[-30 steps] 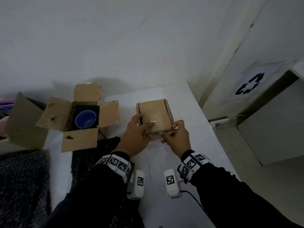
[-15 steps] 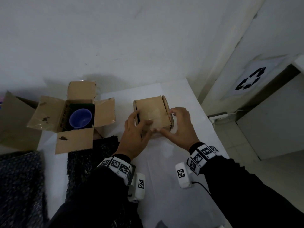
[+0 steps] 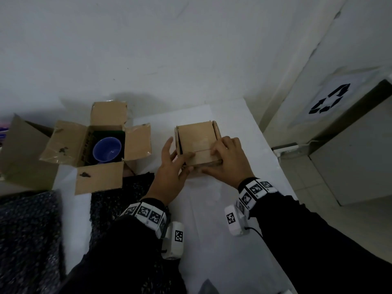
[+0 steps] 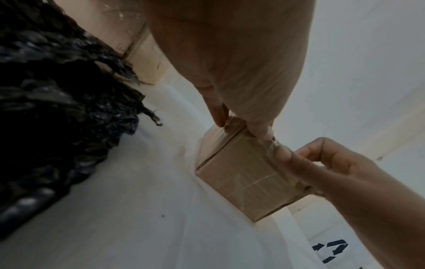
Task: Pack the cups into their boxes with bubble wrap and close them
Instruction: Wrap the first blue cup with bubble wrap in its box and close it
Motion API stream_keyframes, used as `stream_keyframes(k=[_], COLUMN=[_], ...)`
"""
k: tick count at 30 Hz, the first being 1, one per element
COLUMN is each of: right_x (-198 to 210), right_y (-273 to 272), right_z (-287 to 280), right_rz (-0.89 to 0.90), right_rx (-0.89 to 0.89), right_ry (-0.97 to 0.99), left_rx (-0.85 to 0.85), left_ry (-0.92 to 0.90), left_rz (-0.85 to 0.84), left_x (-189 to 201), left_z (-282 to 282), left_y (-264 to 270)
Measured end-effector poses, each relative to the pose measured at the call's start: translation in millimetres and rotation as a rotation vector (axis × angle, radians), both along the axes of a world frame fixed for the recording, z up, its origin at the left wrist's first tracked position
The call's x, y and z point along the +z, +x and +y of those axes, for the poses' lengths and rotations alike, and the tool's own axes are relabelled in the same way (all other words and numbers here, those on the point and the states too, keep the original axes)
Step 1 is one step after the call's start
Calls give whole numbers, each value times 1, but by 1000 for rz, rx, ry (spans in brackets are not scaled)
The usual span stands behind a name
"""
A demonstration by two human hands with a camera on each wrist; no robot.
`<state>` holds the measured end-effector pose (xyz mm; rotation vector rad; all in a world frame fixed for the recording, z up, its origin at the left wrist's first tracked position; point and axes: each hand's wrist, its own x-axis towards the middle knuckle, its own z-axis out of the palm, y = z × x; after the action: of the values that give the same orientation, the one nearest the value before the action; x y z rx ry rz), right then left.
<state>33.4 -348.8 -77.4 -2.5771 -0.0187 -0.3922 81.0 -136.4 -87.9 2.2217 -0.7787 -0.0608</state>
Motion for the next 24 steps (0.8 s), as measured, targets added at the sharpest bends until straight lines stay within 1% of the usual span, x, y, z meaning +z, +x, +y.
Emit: stream_keyframes(k=[3,8,10,12,14,18,21,24], right_x=[3,3,6,9,9,4,7,12], right_y=[7,-1,-2,-3,-4,-9,-11,-14], right_z=[4,-15,-21,-22,-21,-19,-18,-22], right_rz=[41,38,36,15,-11,20,60,90], right_rx=[-42,43,58,34,-22,-146,-171,-157], right_ry=[-12,52,46,-56,-150,-120,-134,-159], left_rx=[65,129,152,173,186,189,200,186], left_ry=[9,-58,-28,-5,-3,38,55,82], left_rz=[93,237,223,210,231,239,240,282], left_x=[-1,5,4,4,6,10,10,11], left_z=[1,-3,-5,-9,-15,-29,-37,-34], left_y=[-3,-6,-5,-2,-1,-1,0,-1])
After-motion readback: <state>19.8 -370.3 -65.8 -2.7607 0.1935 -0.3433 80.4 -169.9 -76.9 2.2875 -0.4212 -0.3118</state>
